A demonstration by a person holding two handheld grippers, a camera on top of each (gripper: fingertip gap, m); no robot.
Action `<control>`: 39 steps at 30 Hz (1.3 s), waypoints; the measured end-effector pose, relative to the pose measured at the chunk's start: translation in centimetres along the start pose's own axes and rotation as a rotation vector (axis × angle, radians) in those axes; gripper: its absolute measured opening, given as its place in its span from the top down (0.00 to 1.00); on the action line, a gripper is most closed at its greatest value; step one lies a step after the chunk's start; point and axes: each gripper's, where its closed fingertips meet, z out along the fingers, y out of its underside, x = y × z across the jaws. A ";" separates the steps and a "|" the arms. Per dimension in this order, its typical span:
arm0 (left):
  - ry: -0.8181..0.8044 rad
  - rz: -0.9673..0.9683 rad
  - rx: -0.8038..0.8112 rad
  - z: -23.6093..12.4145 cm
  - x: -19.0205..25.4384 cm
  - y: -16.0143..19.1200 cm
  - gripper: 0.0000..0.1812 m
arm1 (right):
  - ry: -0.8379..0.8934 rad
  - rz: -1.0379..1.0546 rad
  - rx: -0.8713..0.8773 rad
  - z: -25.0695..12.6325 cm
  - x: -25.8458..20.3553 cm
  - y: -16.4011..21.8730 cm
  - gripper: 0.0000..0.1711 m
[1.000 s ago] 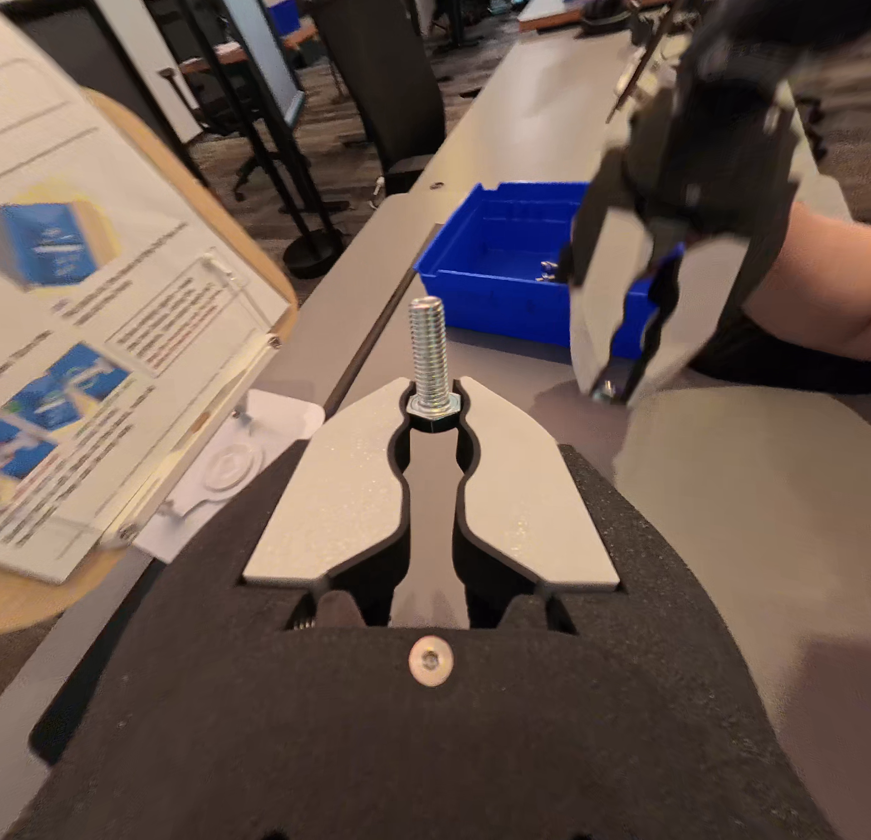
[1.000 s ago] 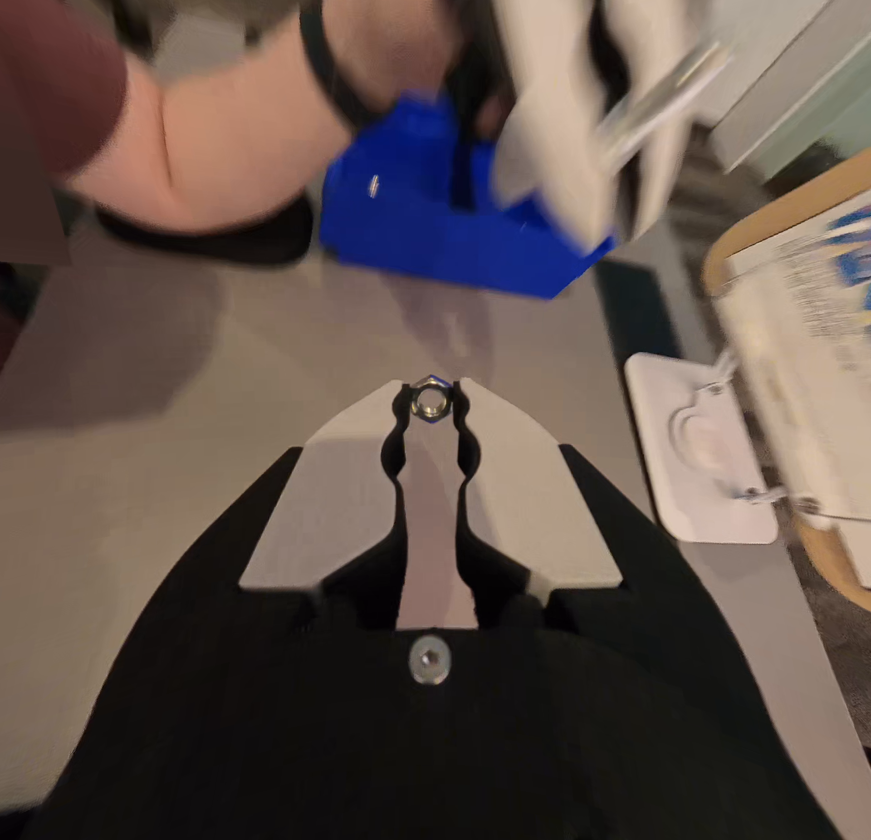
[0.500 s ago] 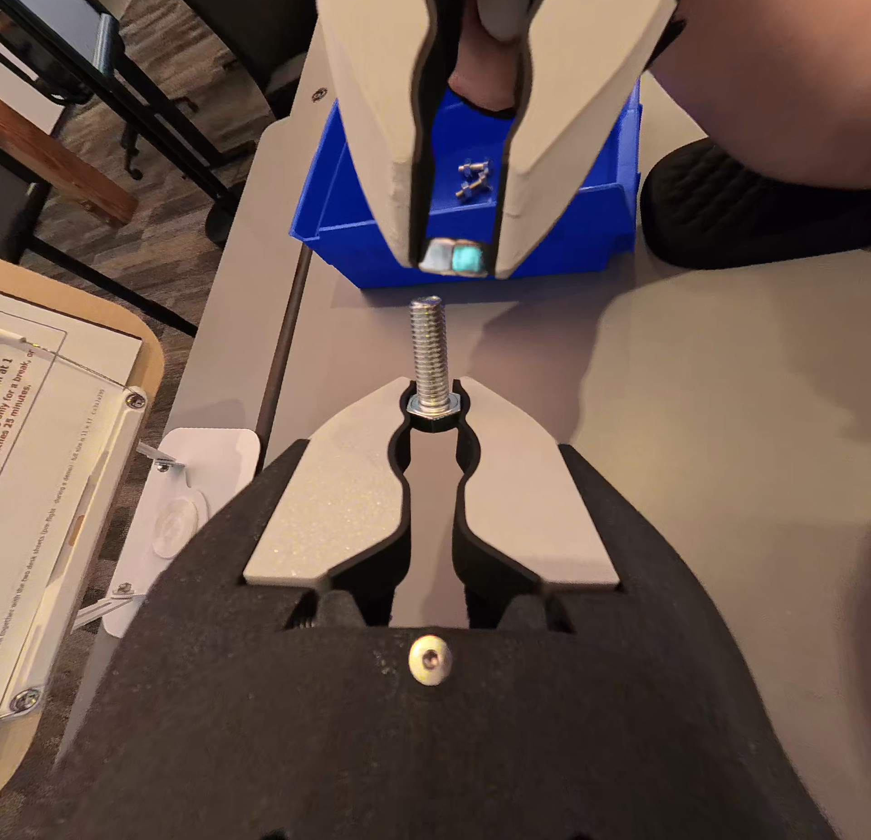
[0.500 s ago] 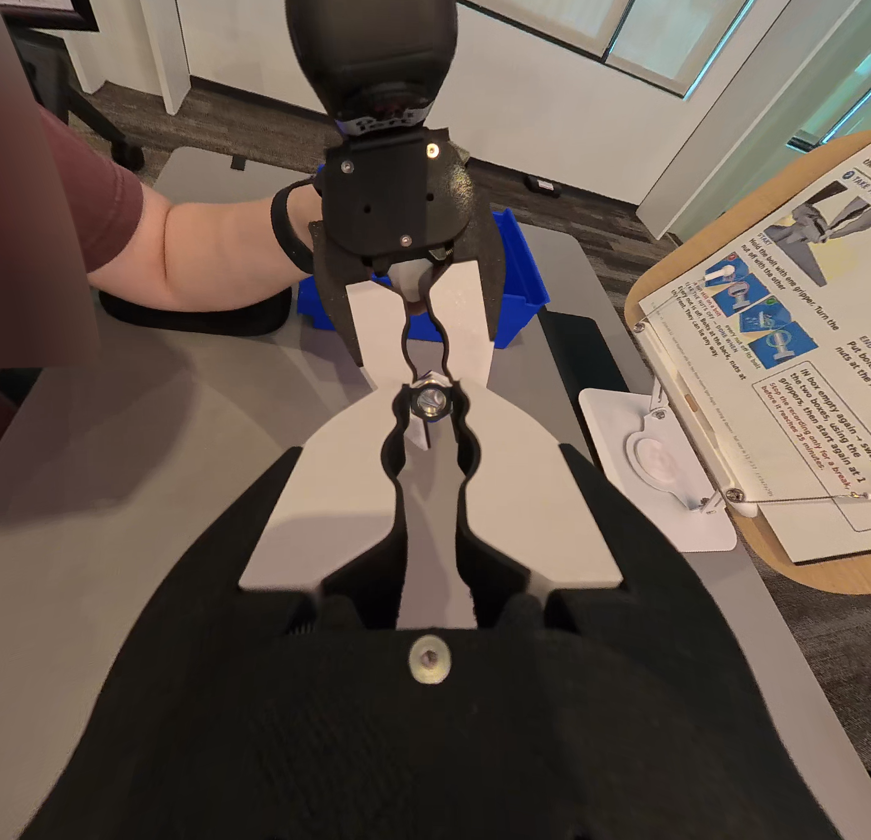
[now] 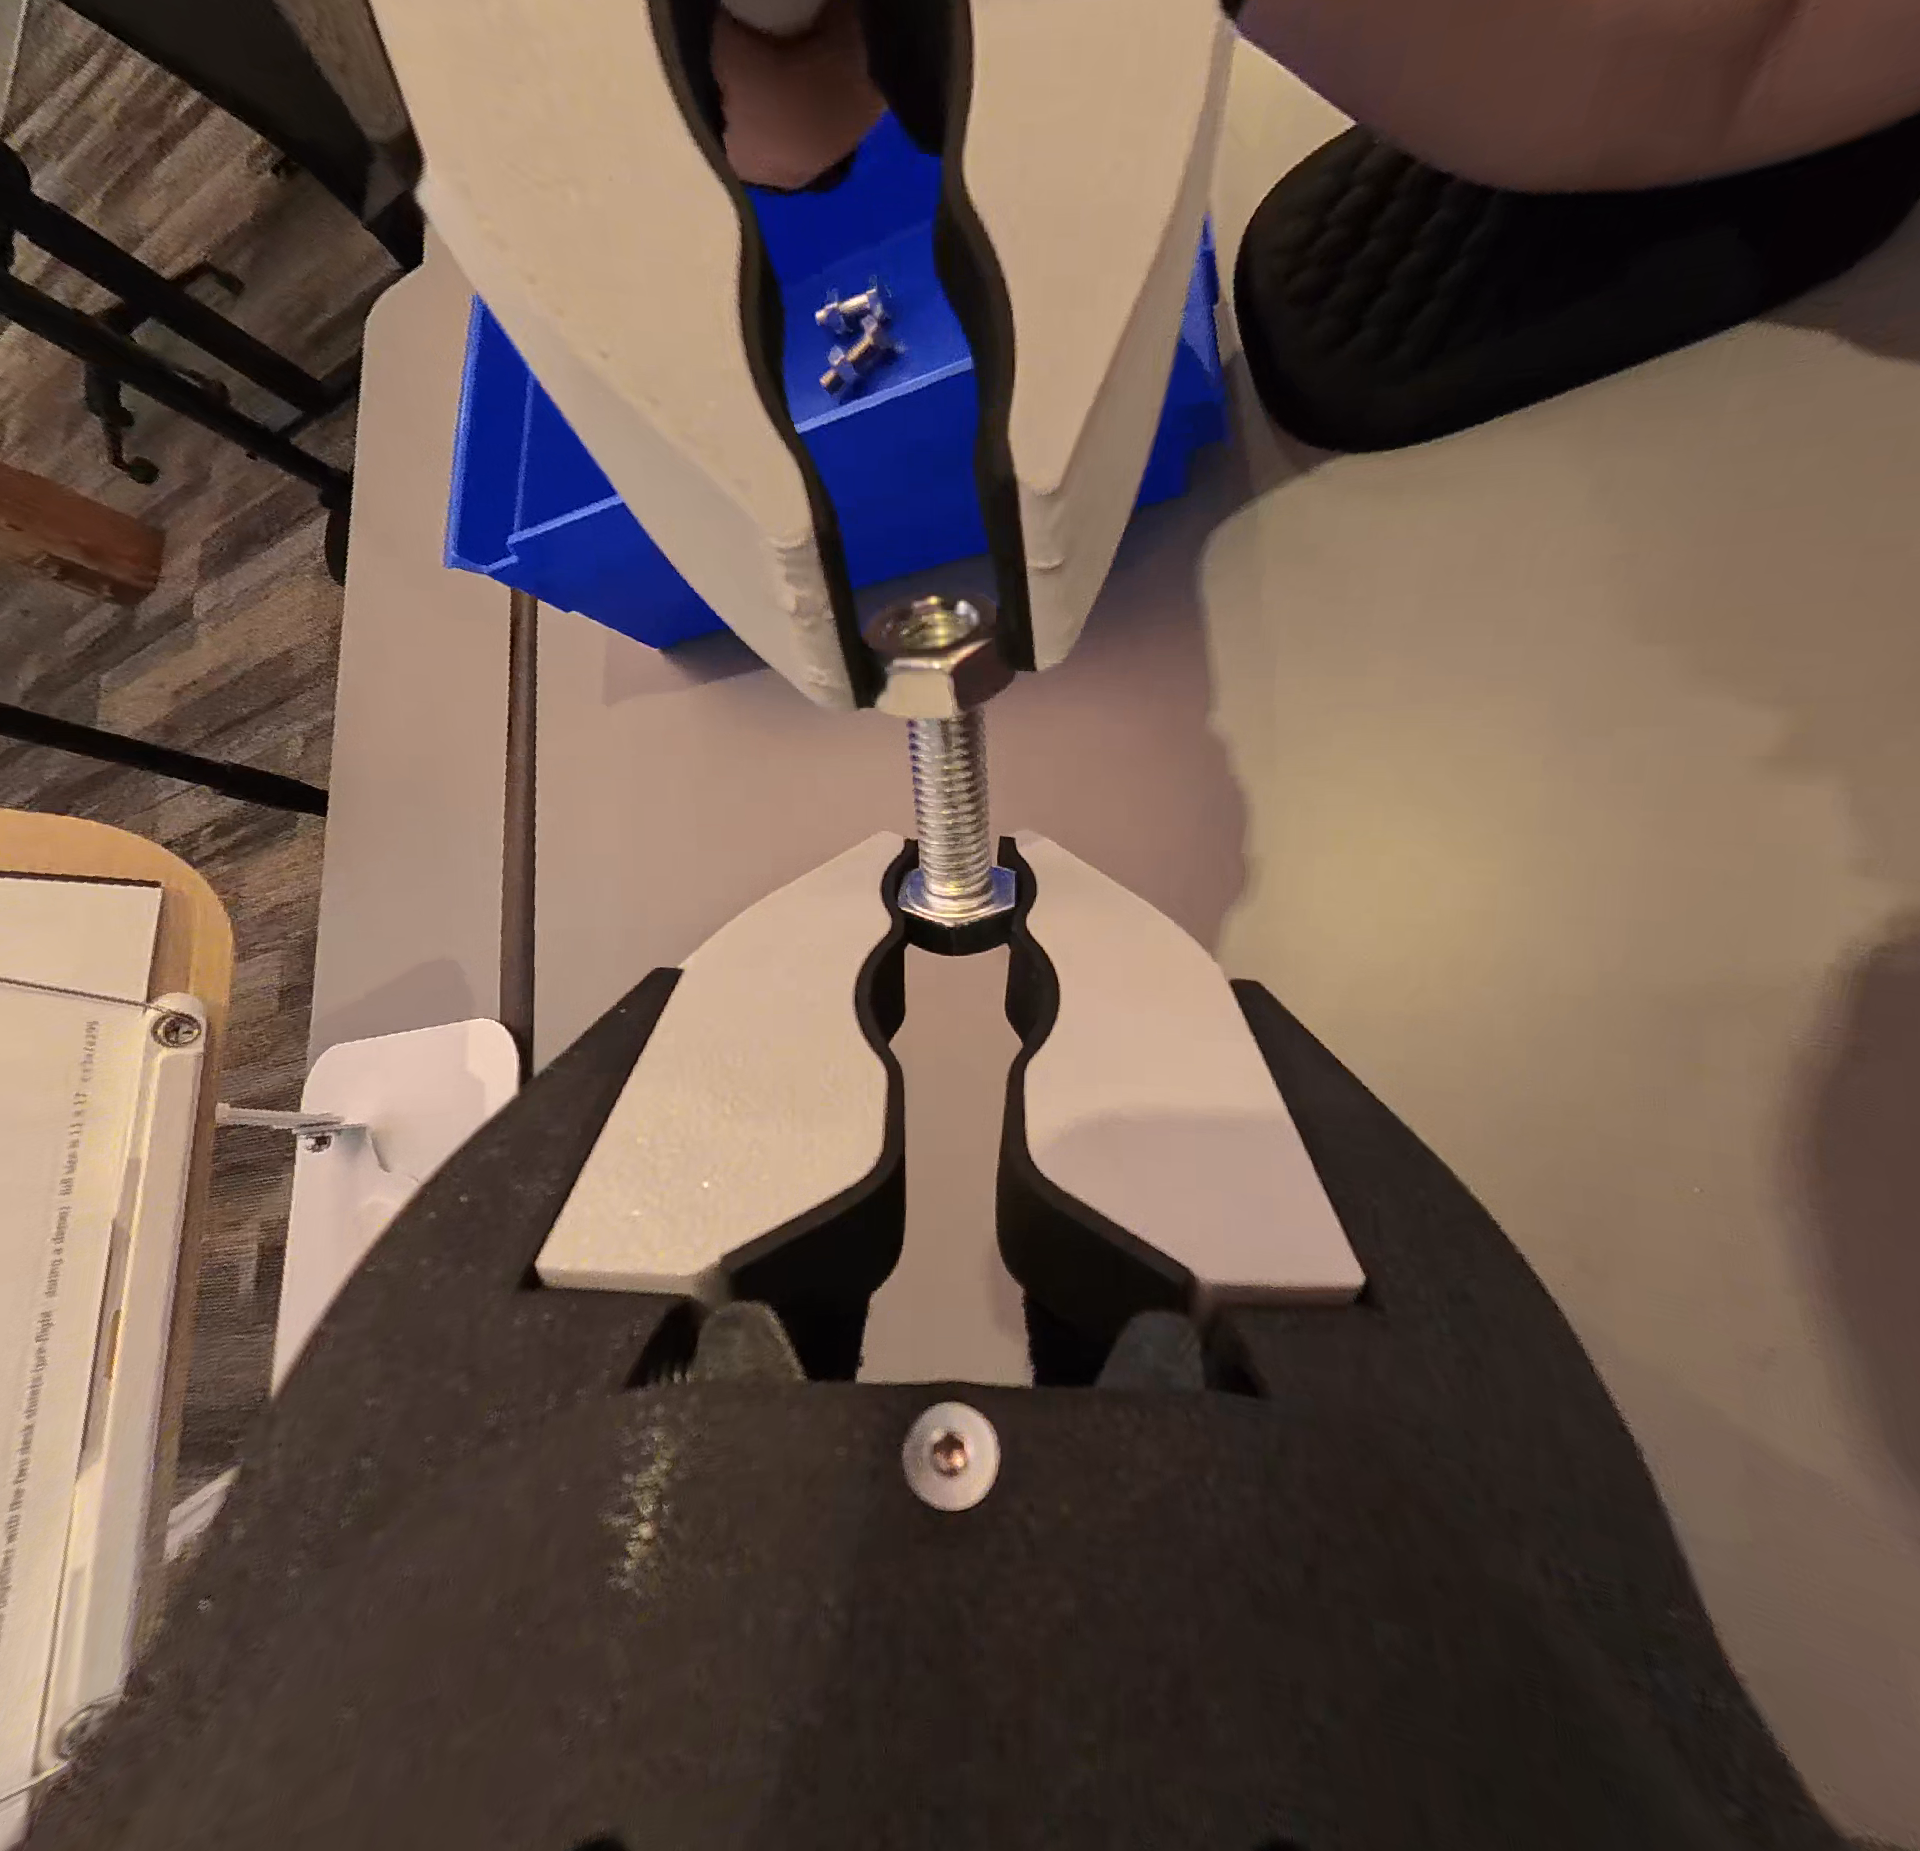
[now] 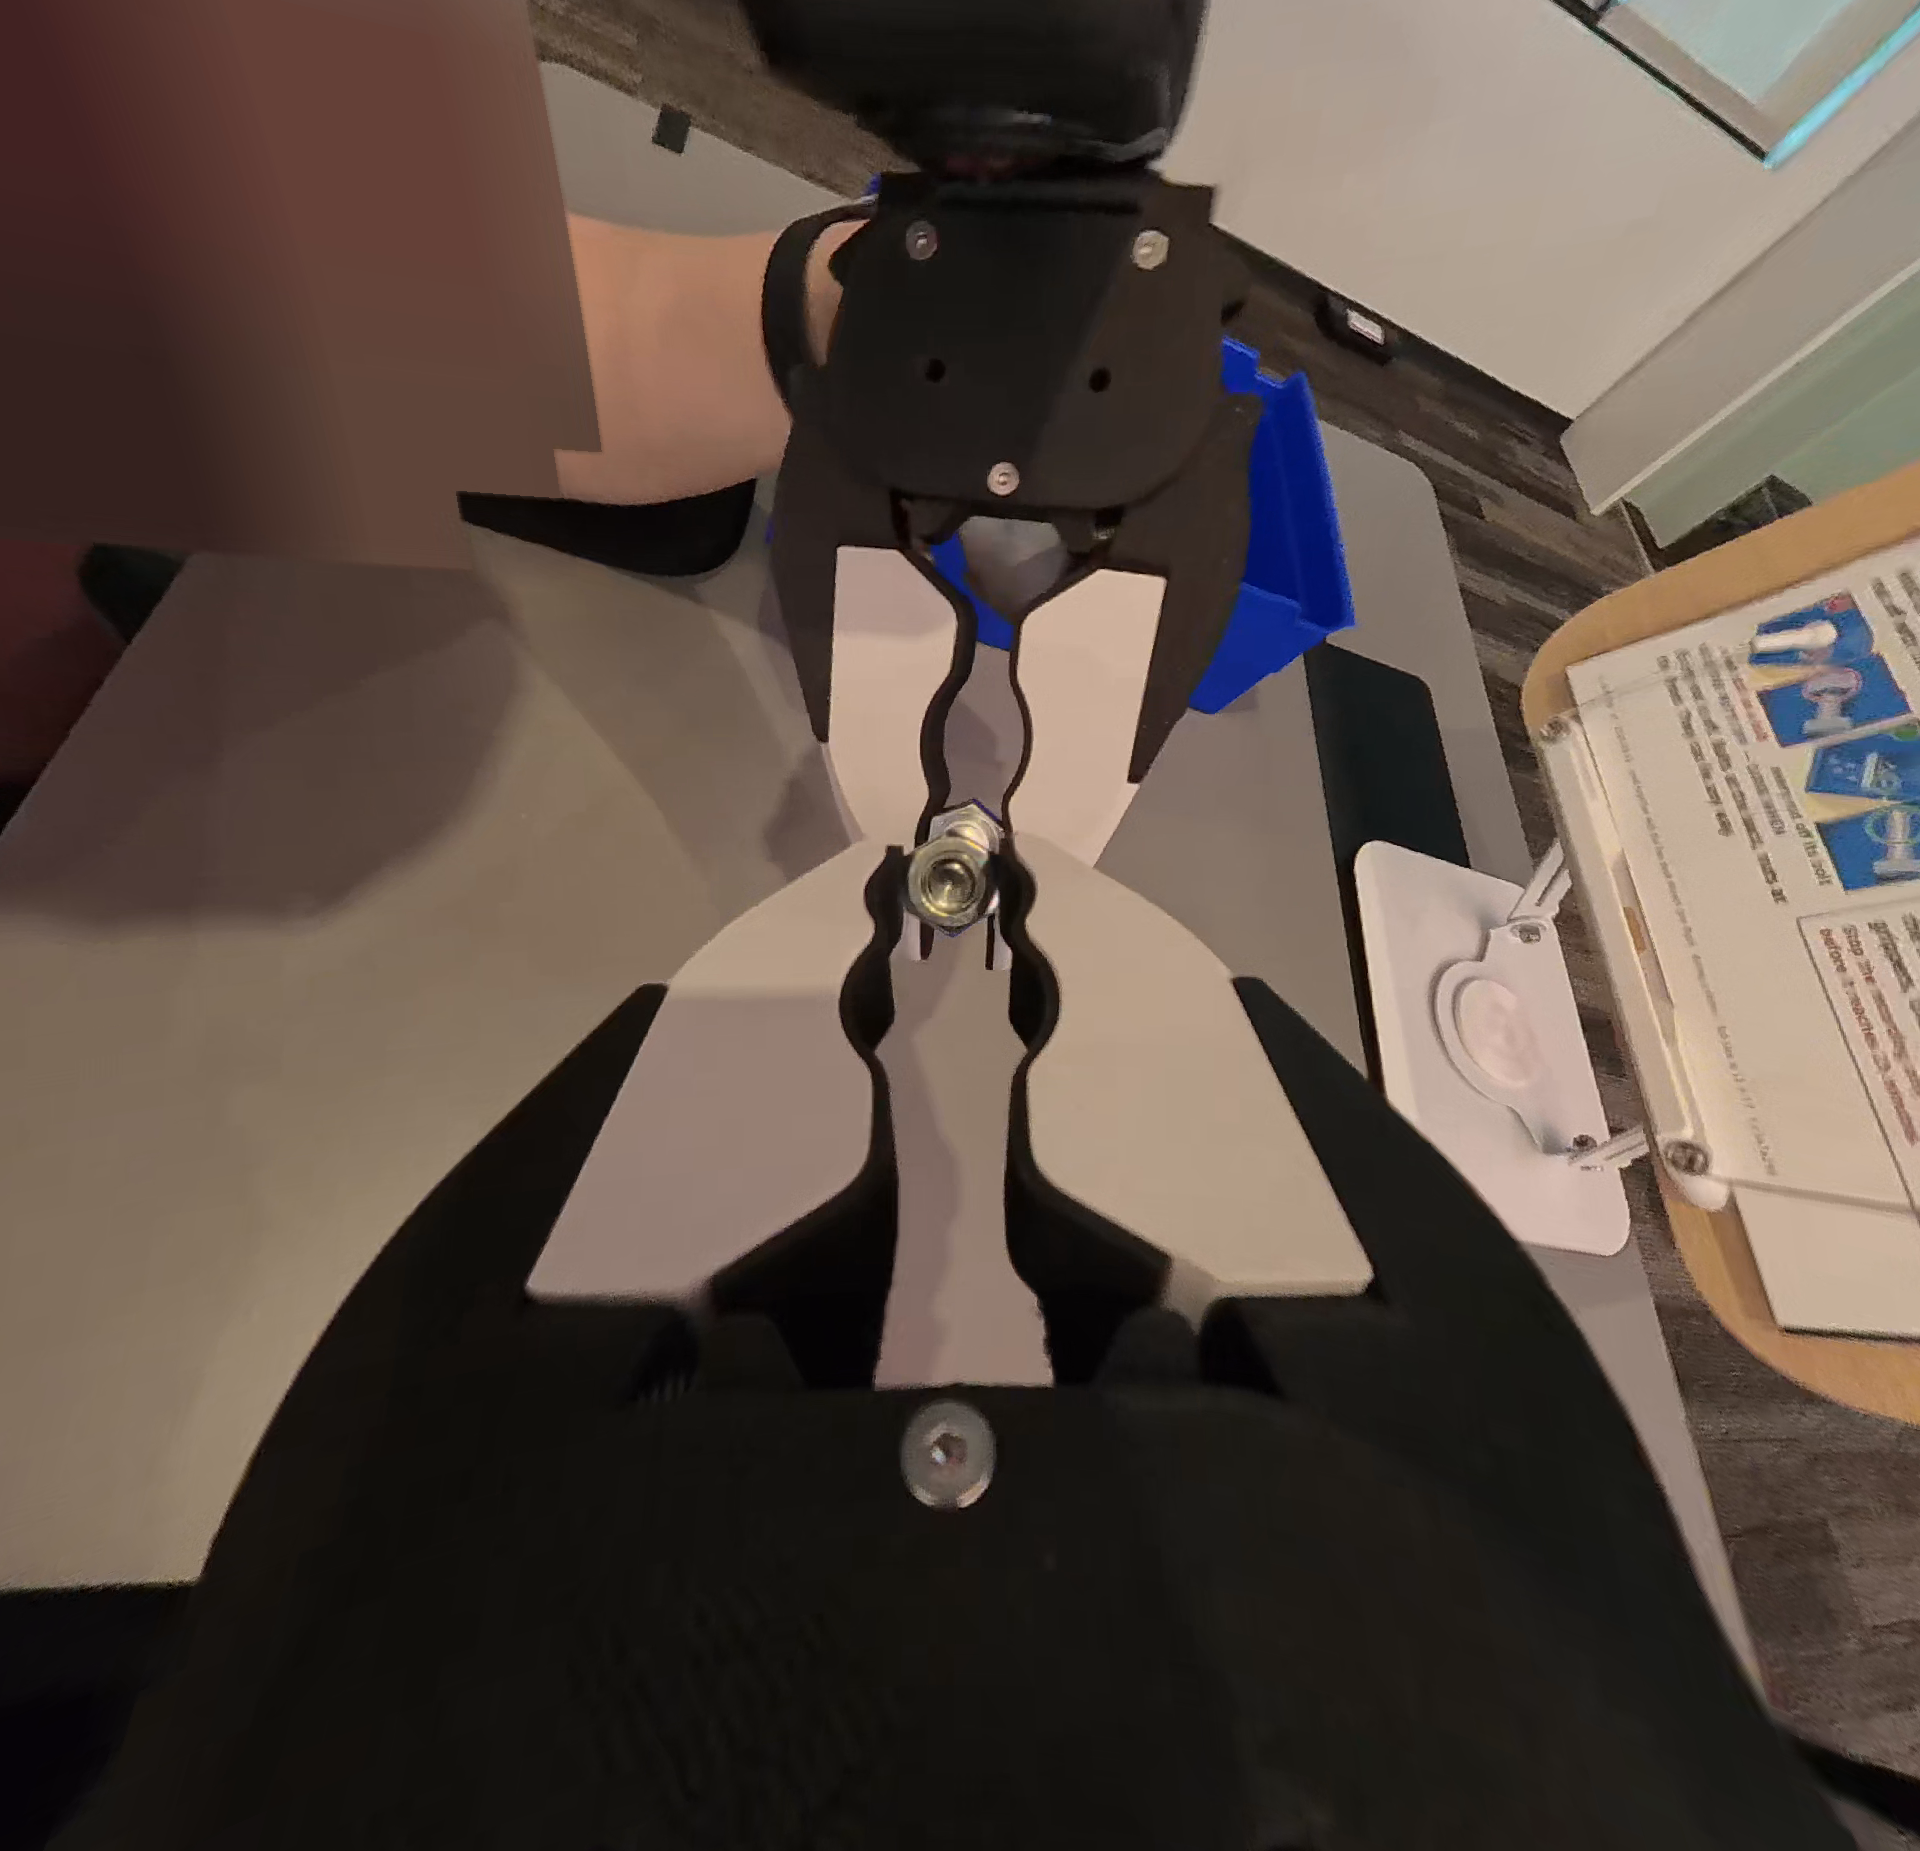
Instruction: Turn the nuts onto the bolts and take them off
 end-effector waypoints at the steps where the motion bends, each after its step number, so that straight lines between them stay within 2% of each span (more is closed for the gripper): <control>1: -0.008 -0.017 0.007 -0.1 -0.3 0.0 0.92 | 0.020 0.030 -0.001 0.0 0.4 -0.1 0.89; 4: -0.024 -0.085 0.023 -0.5 -1.1 0.0 0.92 | 0.077 0.113 -0.006 0.1 1.4 -0.4 0.89; 7: -0.010 -0.083 0.041 -0.6 -1.0 -0.1 0.92 | 0.080 0.090 -0.005 0.1 1.2 -0.7 0.90; 13: 0.119 -0.042 0.208 -1.8 1.1 -2.5 0.92 | -0.007 -0.001 0.140 -0.8 -0.7 -3.2 0.90; 20: 0.234 -0.004 0.391 -3.6 3.0 -5.2 0.92 | -0.111 -0.007 0.333 -1.8 -2.3 -6.0 0.90; 30: 0.431 0.019 0.495 -4.9 5.8 -6.3 0.92 | -0.182 -0.084 0.374 -1.9 -4.3 -7.1 0.89; 34: 0.413 0.004 0.478 -4.8 5.6 -6.3 0.92 | -0.134 -0.044 0.335 -1.8 -3.7 -7.2 0.89; 39: 0.266 -0.129 0.367 -4.1 2.5 -5.2 0.92 | 0.029 0.129 0.221 -1.6 -0.6 -6.1 0.90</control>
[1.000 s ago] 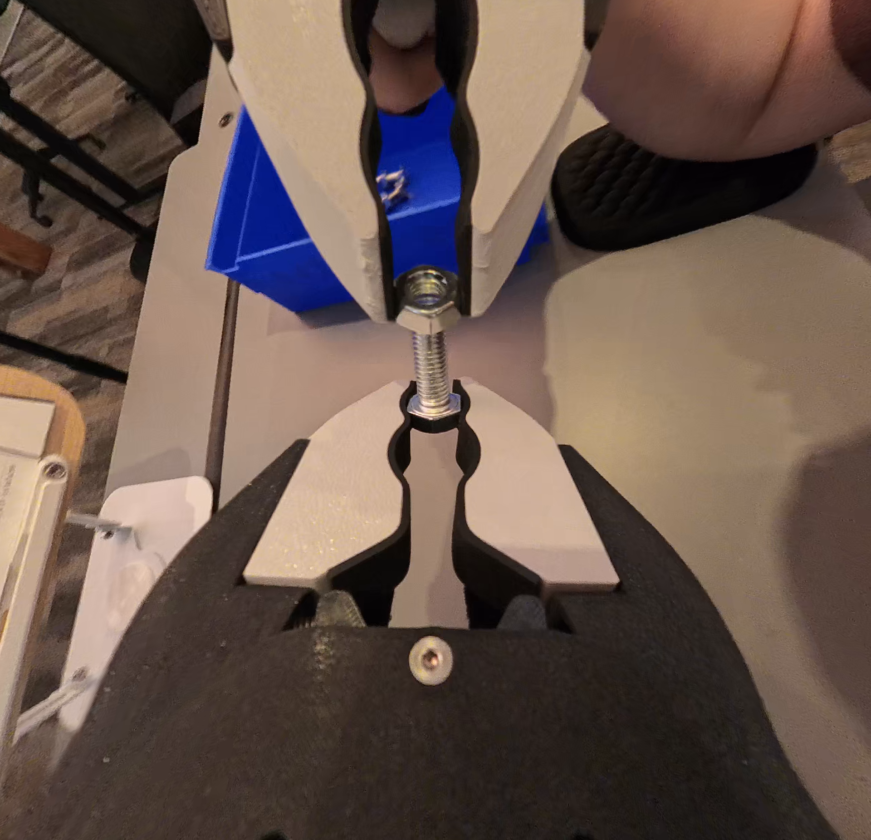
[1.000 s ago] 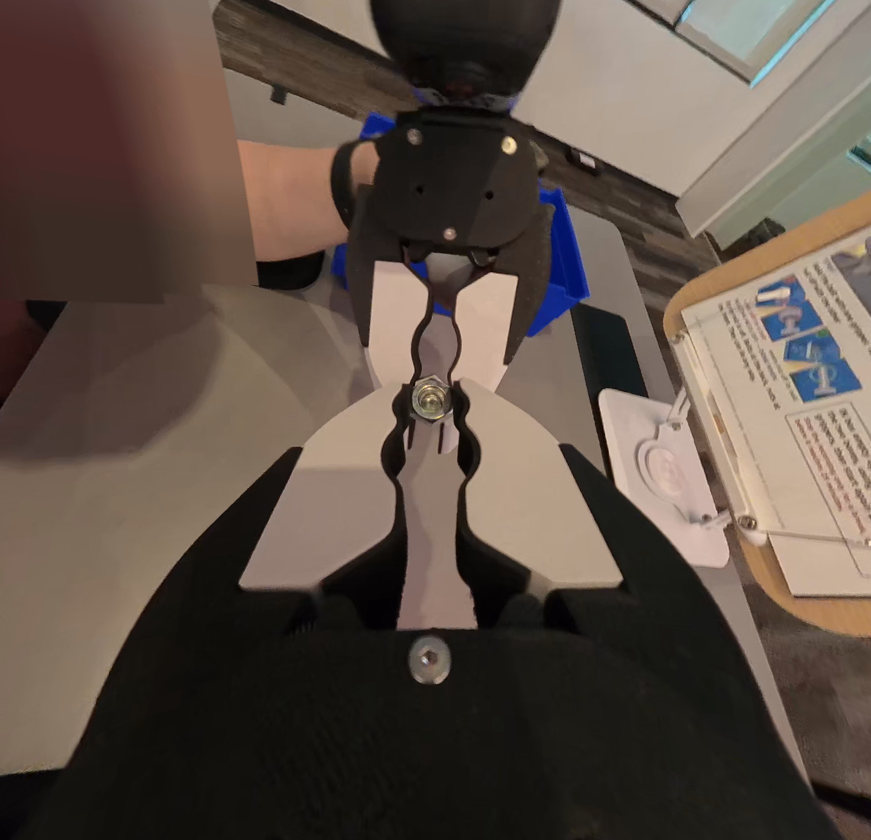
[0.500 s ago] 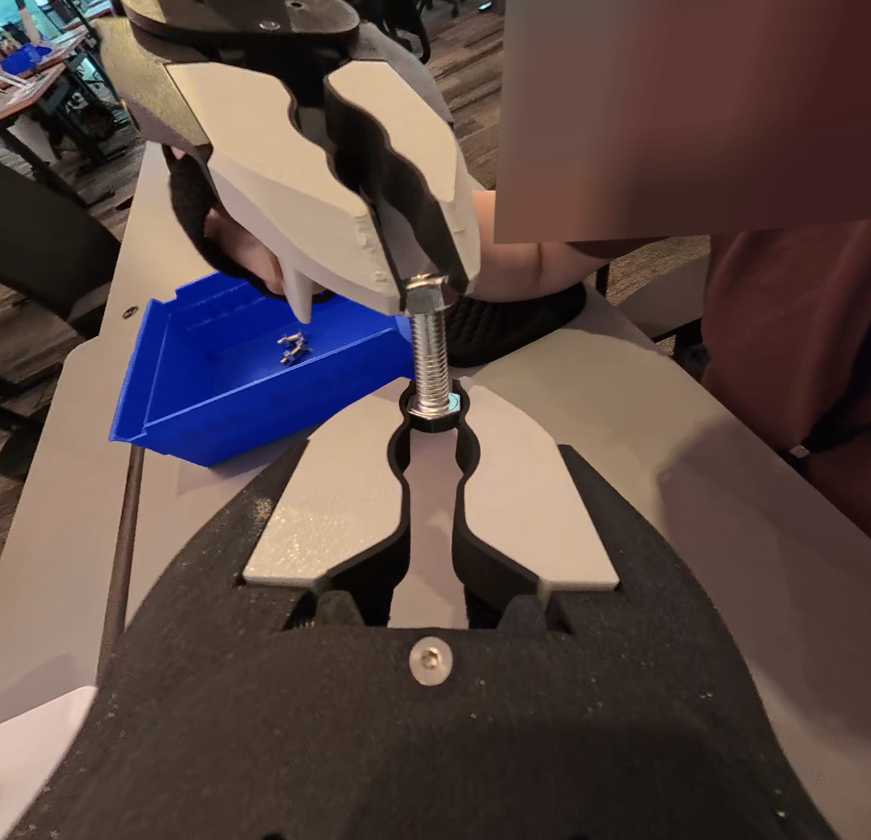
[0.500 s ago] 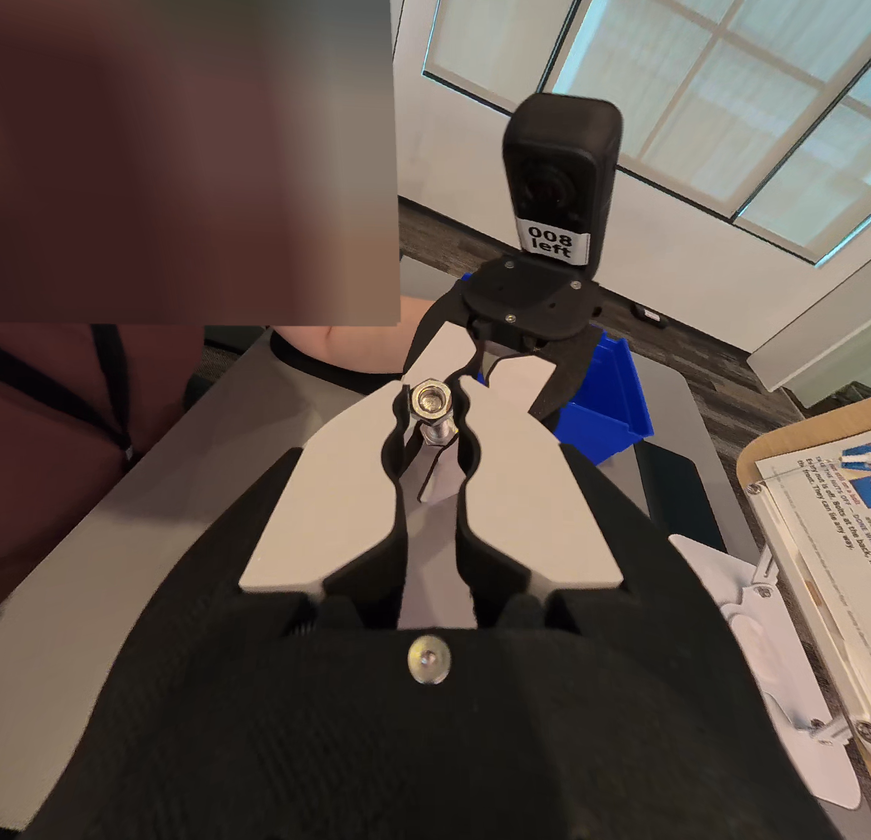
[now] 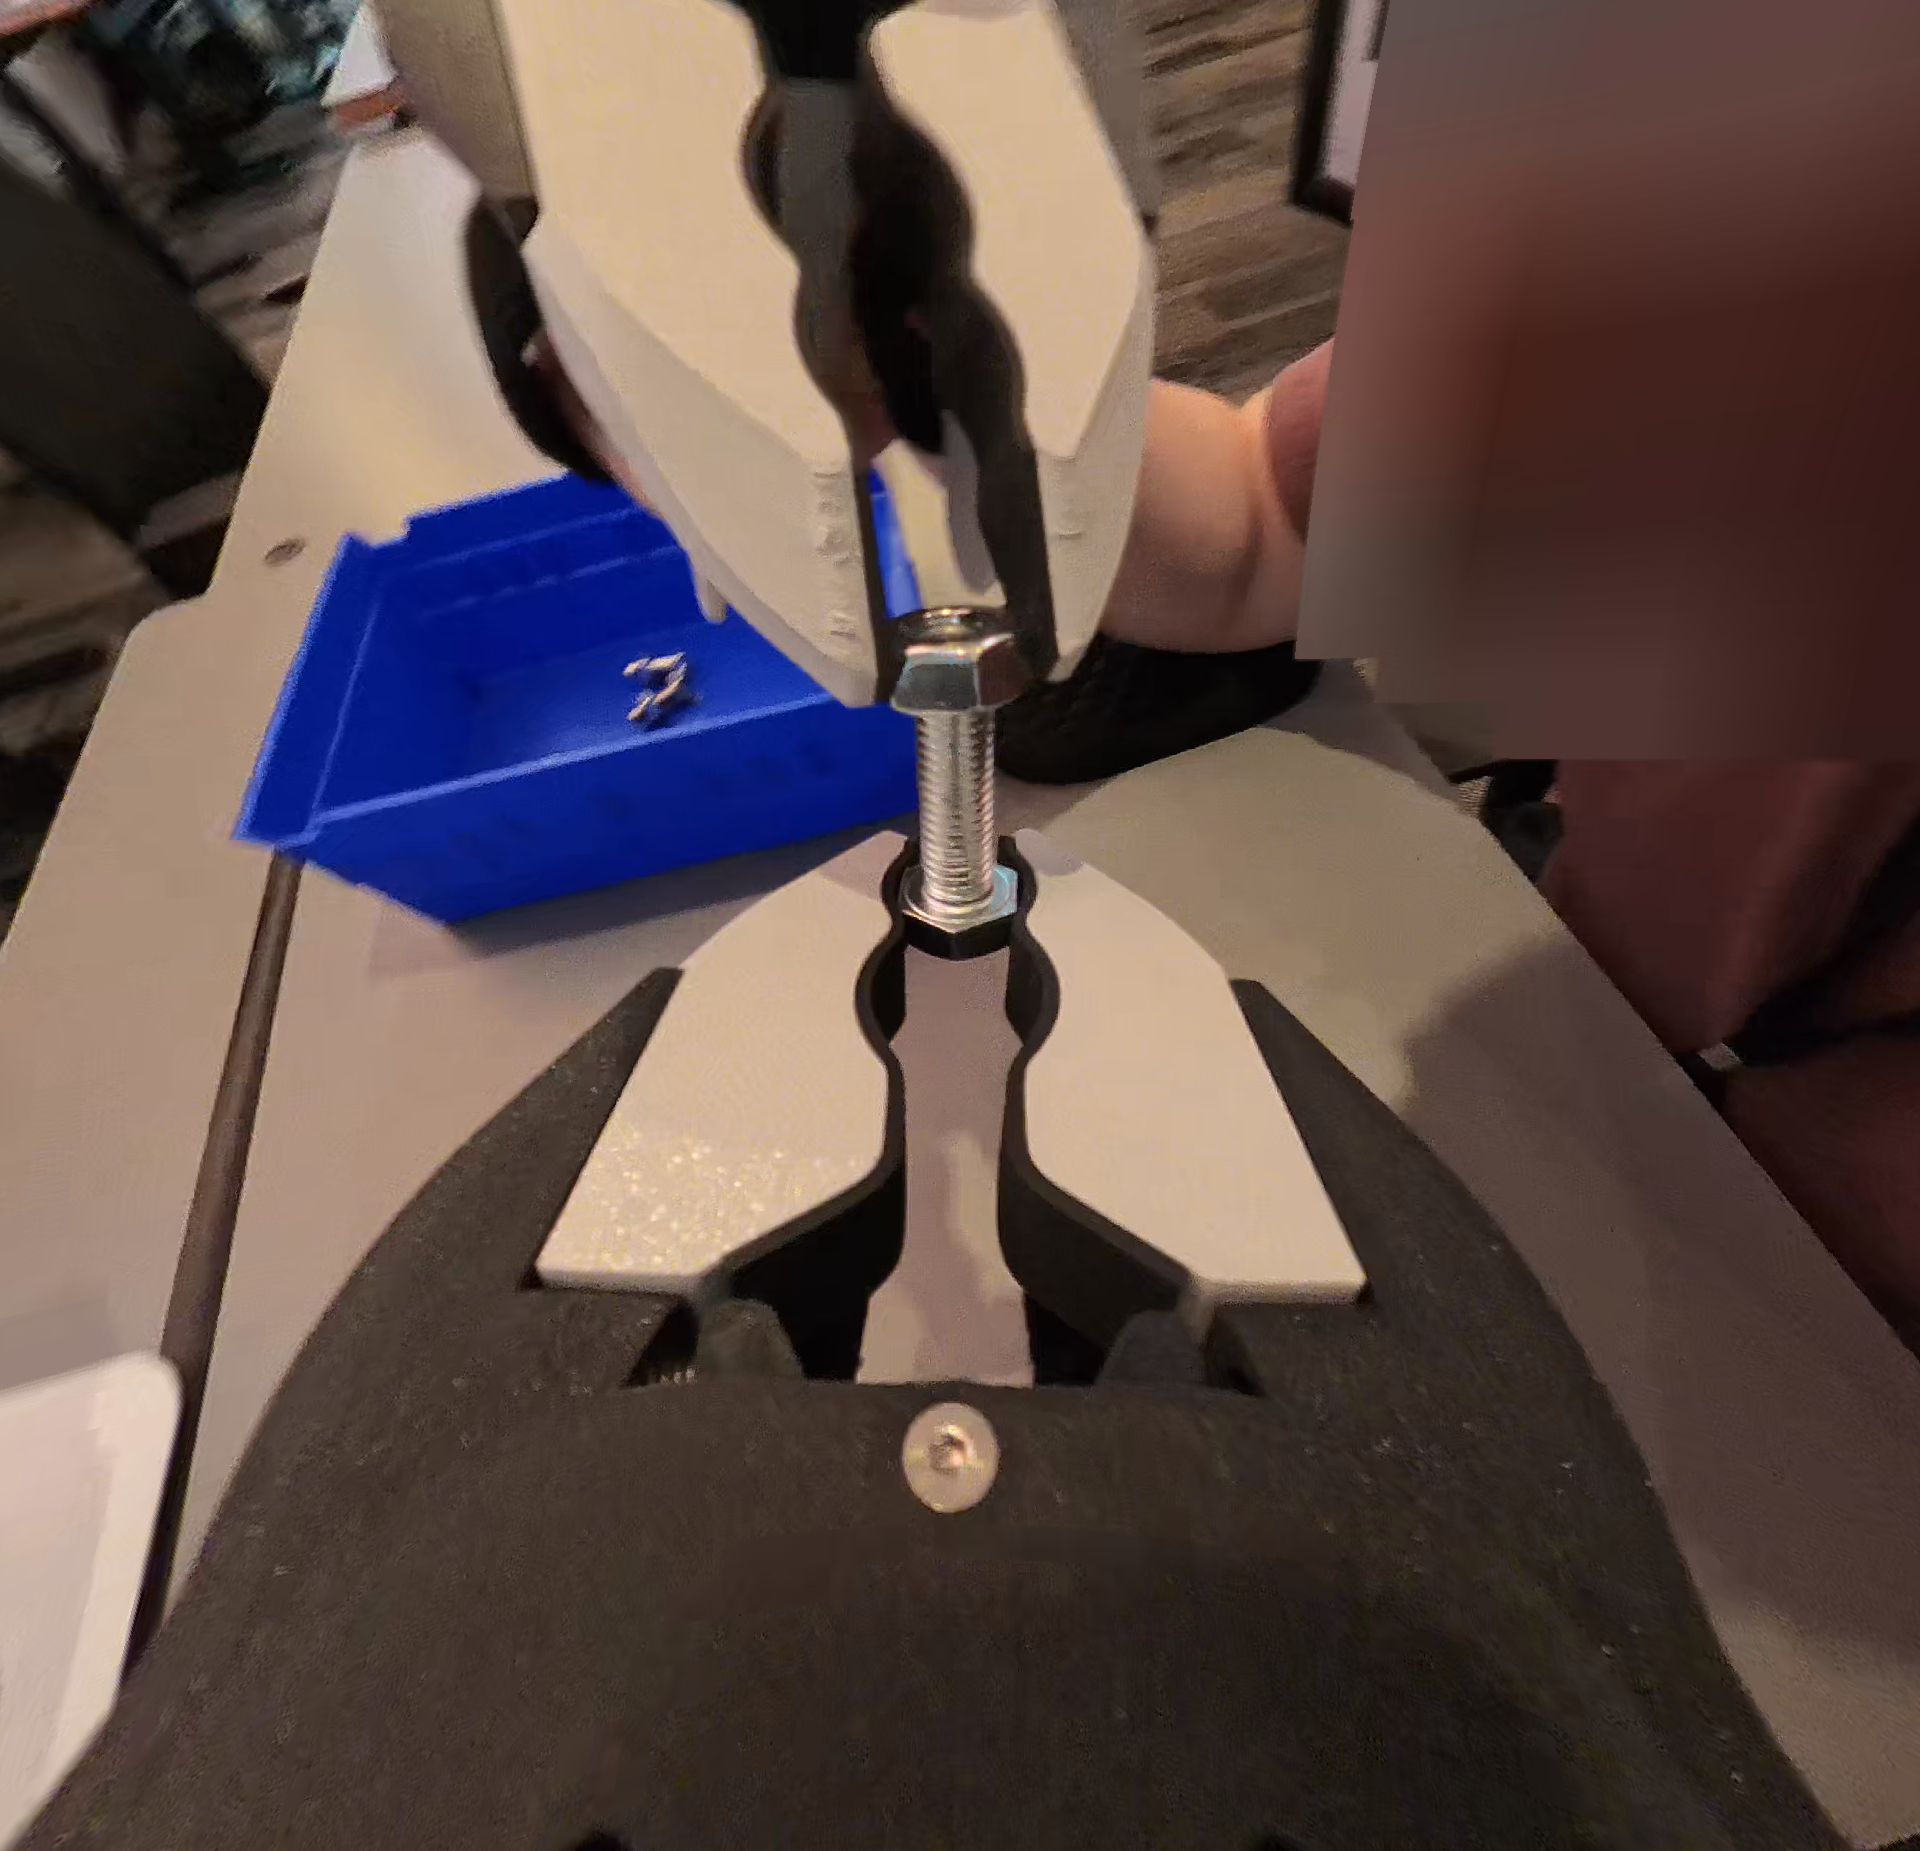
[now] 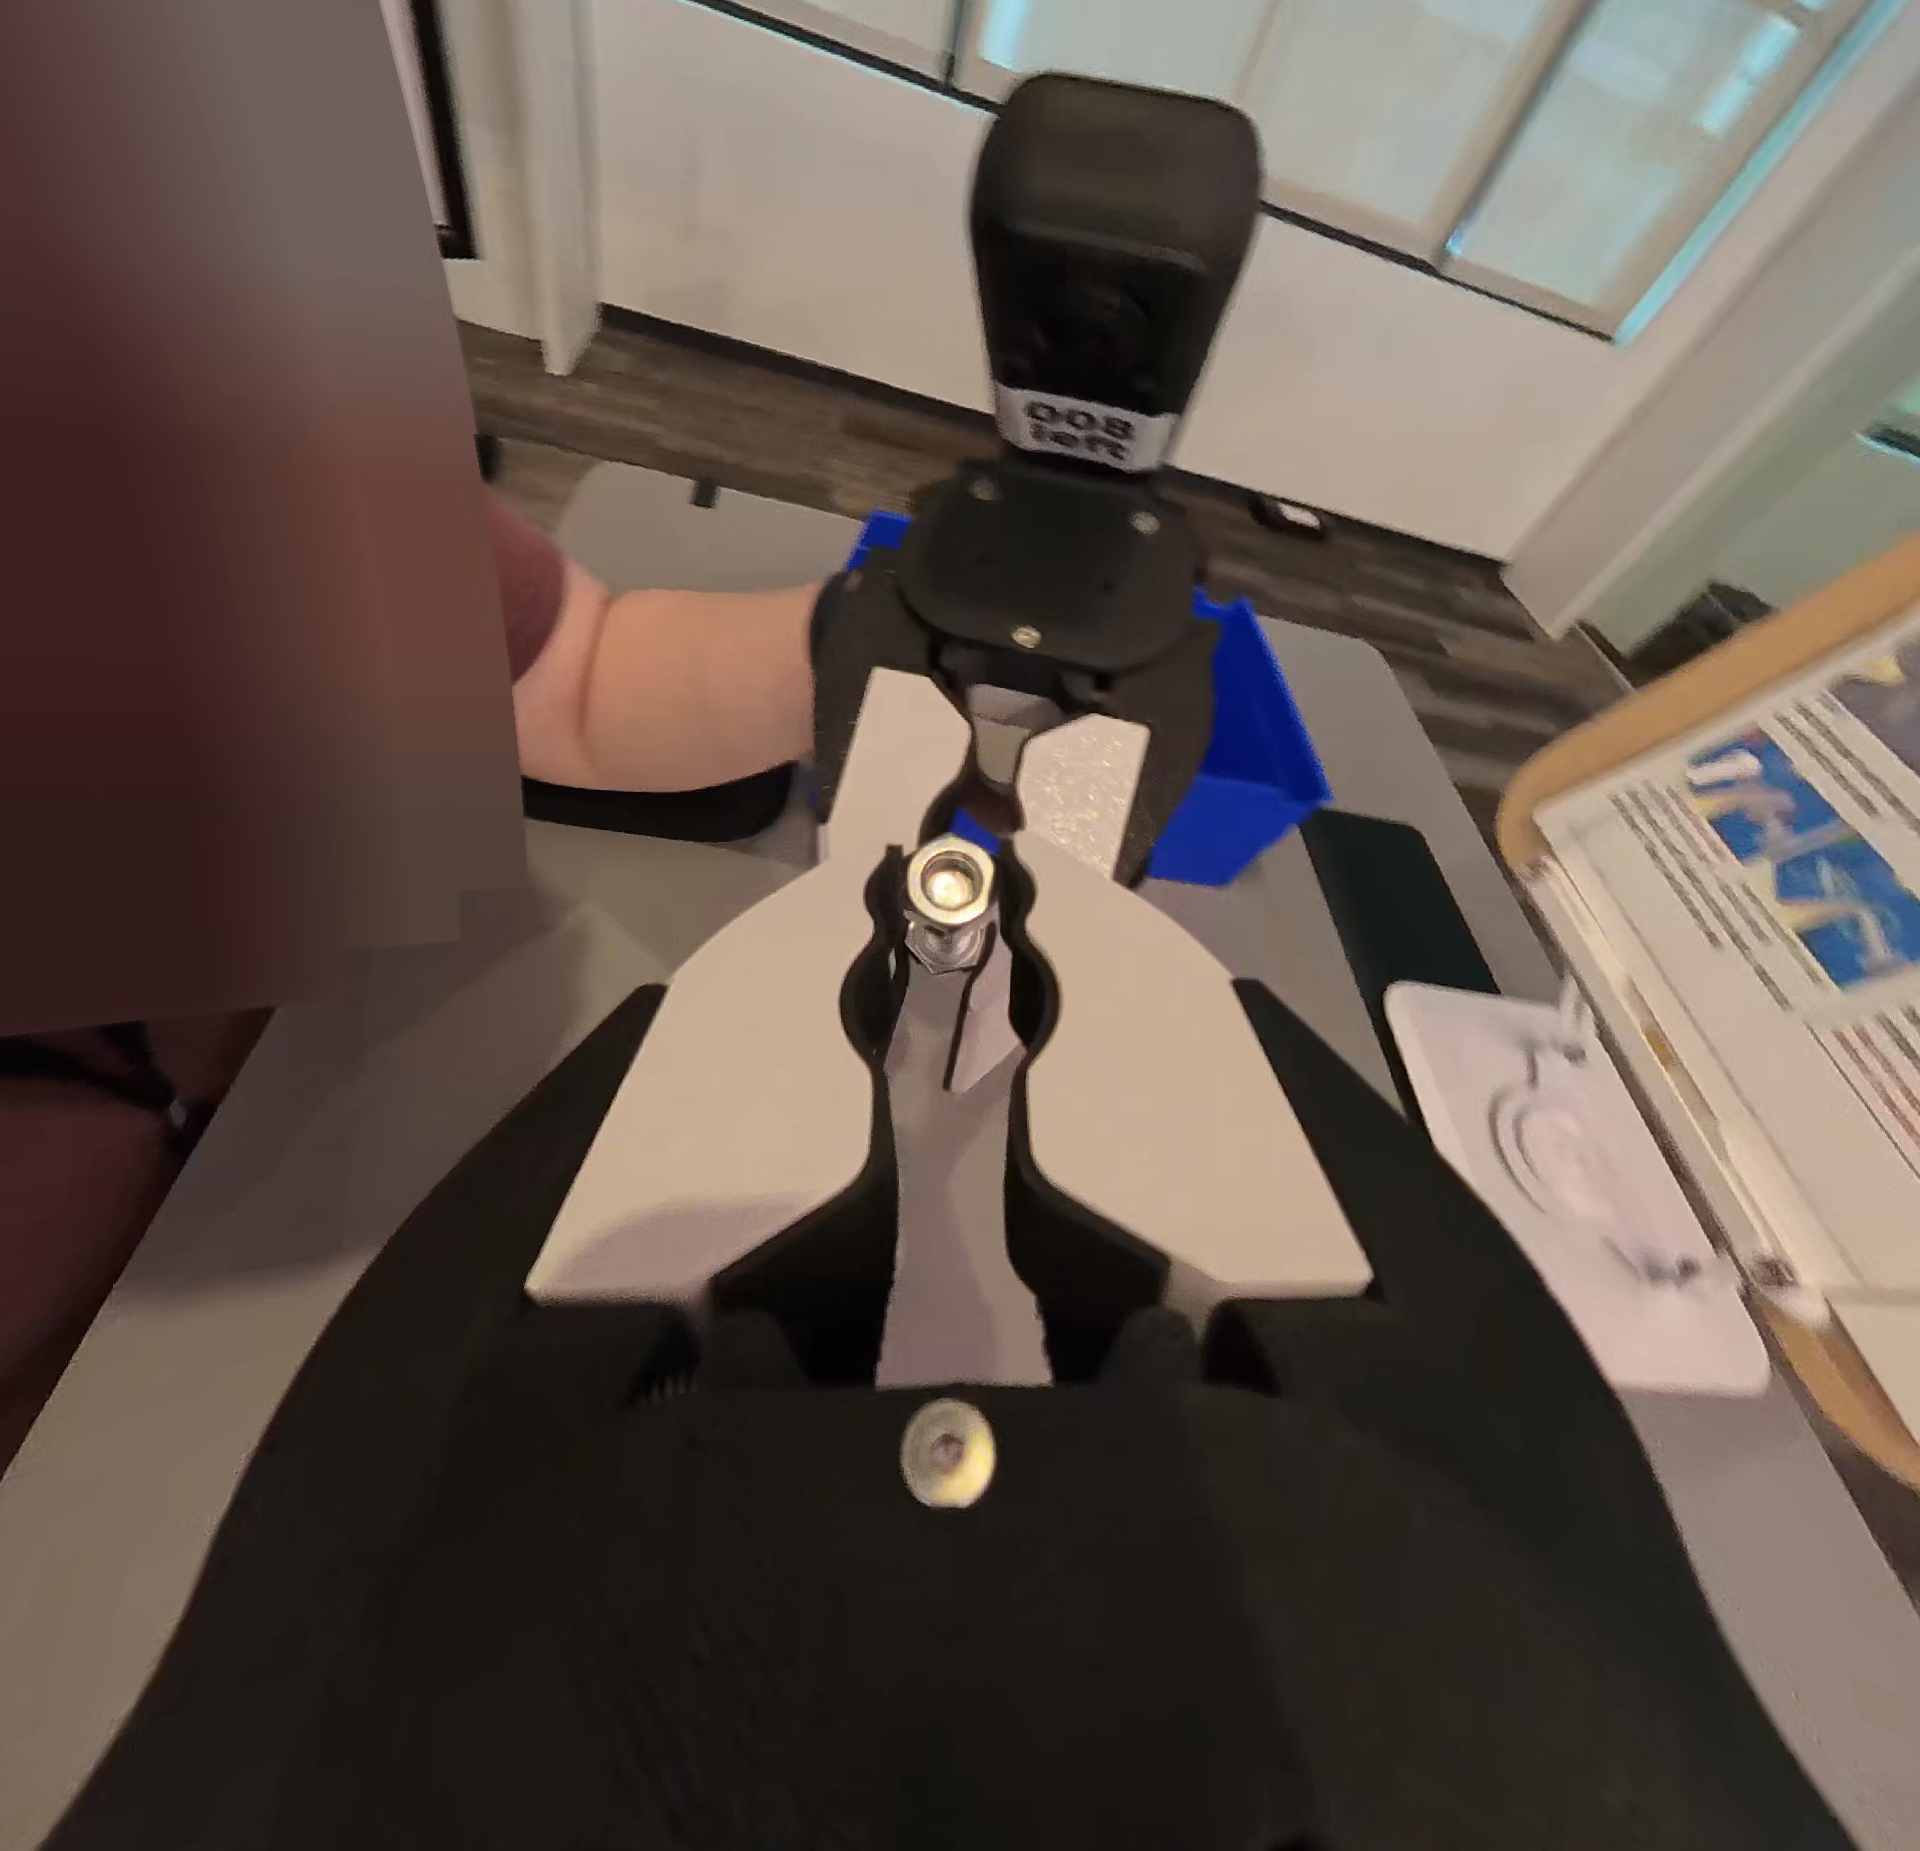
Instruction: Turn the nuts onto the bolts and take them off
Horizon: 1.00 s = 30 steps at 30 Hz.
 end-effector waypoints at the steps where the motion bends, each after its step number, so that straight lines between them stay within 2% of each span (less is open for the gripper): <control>1: -0.040 -0.035 -0.017 -0.1 -0.7 0.1 0.92 | 0.045 0.029 -0.013 -0.1 0.7 0.1 0.90; 4: -0.129 -0.141 -0.042 -0.4 -2.1 0.2 0.92 | 0.121 0.152 -0.030 -0.3 2.2 0.5 0.90; 10: -0.336 -0.134 -0.180 -0.7 -4.4 1.9 0.92 | 0.184 0.281 -0.063 -0.2 3.8 1.8 0.90; 18: -0.399 -0.157 -0.189 -1.1 -5.1 1.9 0.92 | 0.209 0.326 -0.028 -0.1 4.4 1.8 0.90; 27: -0.374 -0.154 -0.149 -1.2 -4.8 1.4 0.92 | 0.191 0.295 0.010 -0.2 4.2 1.1 0.90; 30: -0.379 -0.146 -0.135 -1.3 -4.9 1.1 0.92 | 0.187 0.265 0.044 -0.4 4.1 0.3 0.83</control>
